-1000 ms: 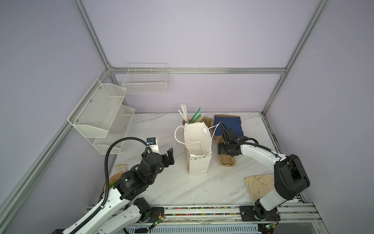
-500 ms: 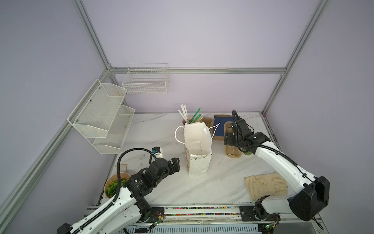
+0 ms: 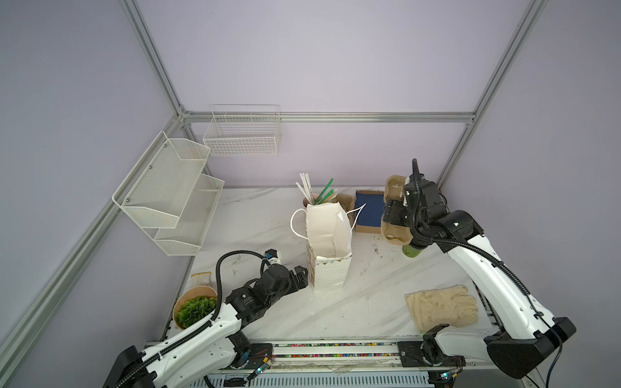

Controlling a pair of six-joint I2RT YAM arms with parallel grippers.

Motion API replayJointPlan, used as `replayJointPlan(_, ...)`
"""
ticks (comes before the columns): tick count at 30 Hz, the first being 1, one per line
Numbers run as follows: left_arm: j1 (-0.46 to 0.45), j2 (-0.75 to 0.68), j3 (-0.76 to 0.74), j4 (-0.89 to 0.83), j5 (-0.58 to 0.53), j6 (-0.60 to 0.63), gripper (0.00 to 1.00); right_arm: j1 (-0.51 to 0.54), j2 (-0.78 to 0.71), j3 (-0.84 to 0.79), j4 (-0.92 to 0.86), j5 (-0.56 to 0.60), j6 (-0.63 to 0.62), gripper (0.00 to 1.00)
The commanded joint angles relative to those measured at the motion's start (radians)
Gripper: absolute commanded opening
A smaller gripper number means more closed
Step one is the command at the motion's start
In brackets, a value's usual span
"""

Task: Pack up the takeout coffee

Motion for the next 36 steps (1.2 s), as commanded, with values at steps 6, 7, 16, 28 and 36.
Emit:
replayJointPlan(6, -0.002, 0.078, -0.065, 0.15, 0.021, -0.016, 1.0, 0.004, -0.018, 0.145, -0.001, -0.107, -0.022, 0.74)
replayJointPlan(7, -0.001, 0.089, -0.069, 0.162, 0.026, -0.018, 1.0, 0.003, -0.016, 0.161, 0.002, -0.124, -0.023, 0.74)
replayJointPlan(16, -0.002, 0.193, -0.073, 0.276, 0.077, -0.032, 1.0, 0.009, 0.004, 0.241, 0.038, -0.282, -0.021, 0.73)
replayJointPlan(28, -0.002, 0.345, -0.013, 0.381, 0.141, -0.029, 1.0, 0.085, 0.048, 0.314, 0.025, -0.335, -0.022, 0.72)
replayJointPlan(36, -0.002, 0.341, 0.071, 0.316, 0.094, 0.059, 1.0, 0.187, 0.113, 0.375, -0.036, -0.264, -0.03, 0.72)
